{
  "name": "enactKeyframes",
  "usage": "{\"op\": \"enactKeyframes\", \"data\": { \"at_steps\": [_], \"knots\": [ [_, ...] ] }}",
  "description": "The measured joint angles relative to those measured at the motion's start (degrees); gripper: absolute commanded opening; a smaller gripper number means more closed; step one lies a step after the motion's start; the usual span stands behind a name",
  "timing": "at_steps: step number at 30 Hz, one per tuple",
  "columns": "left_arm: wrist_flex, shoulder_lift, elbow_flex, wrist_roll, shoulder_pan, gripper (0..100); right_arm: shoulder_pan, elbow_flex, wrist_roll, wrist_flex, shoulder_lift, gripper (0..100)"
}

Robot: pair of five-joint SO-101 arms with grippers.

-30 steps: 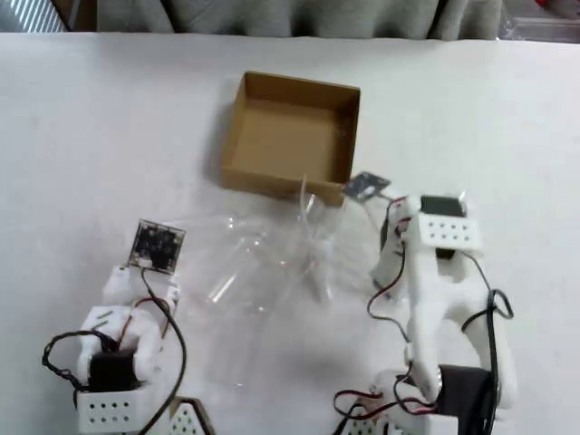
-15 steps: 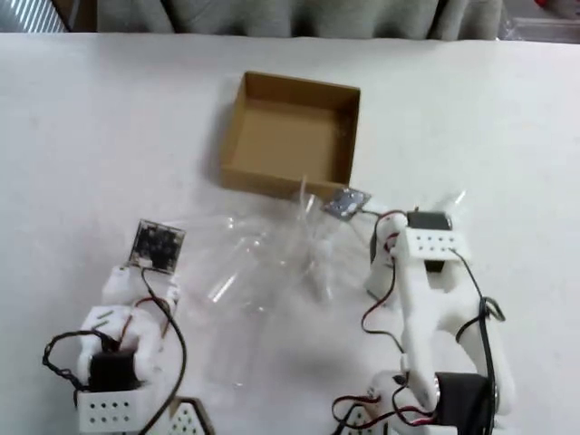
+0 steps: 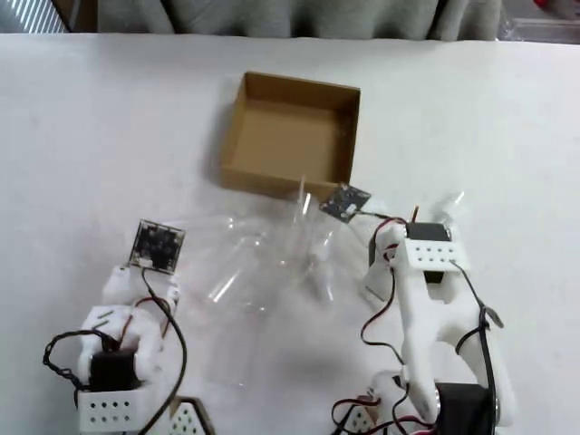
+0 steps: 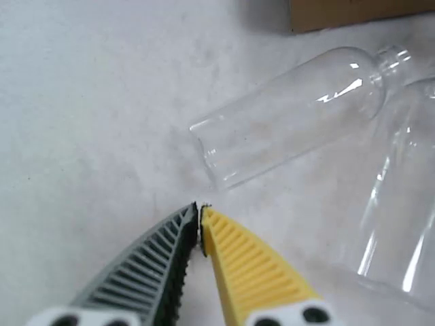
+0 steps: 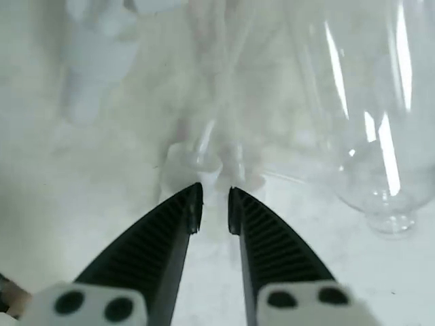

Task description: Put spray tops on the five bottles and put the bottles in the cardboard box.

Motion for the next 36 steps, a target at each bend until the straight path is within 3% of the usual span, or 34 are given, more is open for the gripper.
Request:
{"op": "enactKeyframes", "data": {
  "at_steps": [8,13,18,29,31,34,36],
  "knots": [
    [0.00,0.00,0.00,0.00,0.00,2,1.76,-3.08,0.88,1.67,-1.05,11.5],
    [0.00,0.00,0.00,0.00,0.00,2,3.08,-3.60,9.14,6.15,-1.49,18.1],
    [0.00,0.00,0.00,0.00,0.00,2,3.34,-3.60,15.03,6.86,-1.41,18.4],
    [0.00,0.00,0.00,0.00,0.00,2,4.31,-3.60,19.96,-5.01,10.55,18.3],
    [0.00,0.00,0.00,0.00,0.00,2,4.57,-3.78,20.75,-5.54,11.34,15.6],
    [0.00,0.00,0.00,0.00,0.00,2,4.92,-4.75,20.84,-5.89,12.13,2.6],
    [0.00,0.00,0.00,0.00,0.00,2,5.98,-6.24,20.84,-6.24,12.92,2.7]
  ]
}}
